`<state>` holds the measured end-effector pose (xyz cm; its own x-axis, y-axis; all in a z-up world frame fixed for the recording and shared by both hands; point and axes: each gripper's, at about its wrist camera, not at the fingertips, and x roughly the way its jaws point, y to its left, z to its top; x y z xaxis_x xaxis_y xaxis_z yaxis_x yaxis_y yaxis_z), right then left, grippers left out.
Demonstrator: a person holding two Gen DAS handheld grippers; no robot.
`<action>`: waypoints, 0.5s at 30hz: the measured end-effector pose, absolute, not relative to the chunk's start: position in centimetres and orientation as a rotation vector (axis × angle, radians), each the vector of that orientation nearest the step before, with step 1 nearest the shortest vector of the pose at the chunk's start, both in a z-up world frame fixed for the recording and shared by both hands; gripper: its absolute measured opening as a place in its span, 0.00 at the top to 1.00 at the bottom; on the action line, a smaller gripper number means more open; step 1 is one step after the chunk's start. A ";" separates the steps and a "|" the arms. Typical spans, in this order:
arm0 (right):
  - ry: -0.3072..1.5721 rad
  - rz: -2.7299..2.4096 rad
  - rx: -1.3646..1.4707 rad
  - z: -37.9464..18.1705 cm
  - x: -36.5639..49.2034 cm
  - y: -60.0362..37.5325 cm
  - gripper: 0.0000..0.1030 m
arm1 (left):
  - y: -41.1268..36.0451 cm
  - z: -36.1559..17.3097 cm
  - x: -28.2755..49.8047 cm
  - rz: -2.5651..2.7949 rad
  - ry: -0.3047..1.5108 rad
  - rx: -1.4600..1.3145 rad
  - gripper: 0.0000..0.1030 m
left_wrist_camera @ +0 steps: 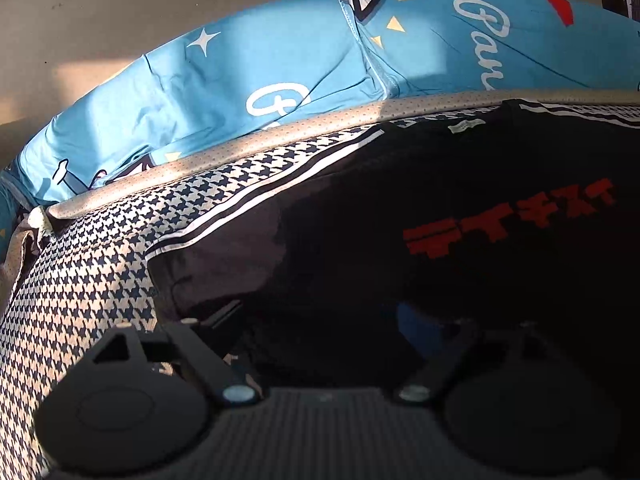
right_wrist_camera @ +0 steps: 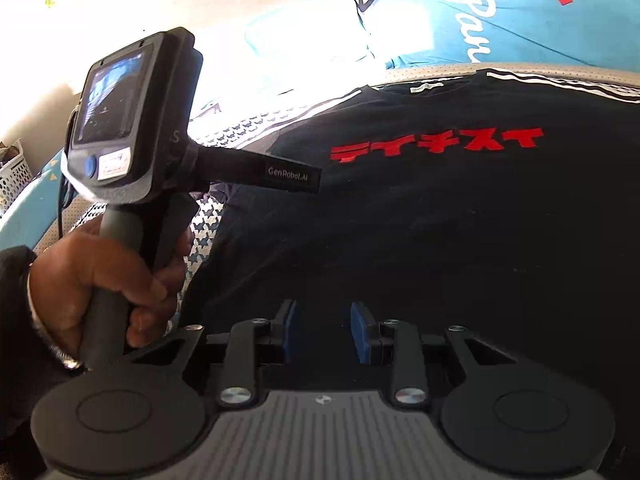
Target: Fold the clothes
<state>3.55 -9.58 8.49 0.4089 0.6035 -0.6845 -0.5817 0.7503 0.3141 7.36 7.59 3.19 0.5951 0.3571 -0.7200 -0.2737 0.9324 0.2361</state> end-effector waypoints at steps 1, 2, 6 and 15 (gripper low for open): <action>0.874 0.746 0.027 8.5 3.5 -9.6 0.71 | 7.5 3.0 7.3 0.364 0.864 0.105 0.16; 0.872 0.745 0.026 8.5 3.5 -9.7 0.71 | 7.4 2.7 7.3 0.363 0.874 0.103 0.16; 0.873 0.736 0.024 8.5 3.6 -9.8 0.71 | 7.4 1.7 6.9 0.372 0.895 0.094 0.11; 0.854 0.691 0.020 9.2 4.3 -11.3 0.70 | 6.2 1.2 5.2 0.388 0.895 0.140 0.01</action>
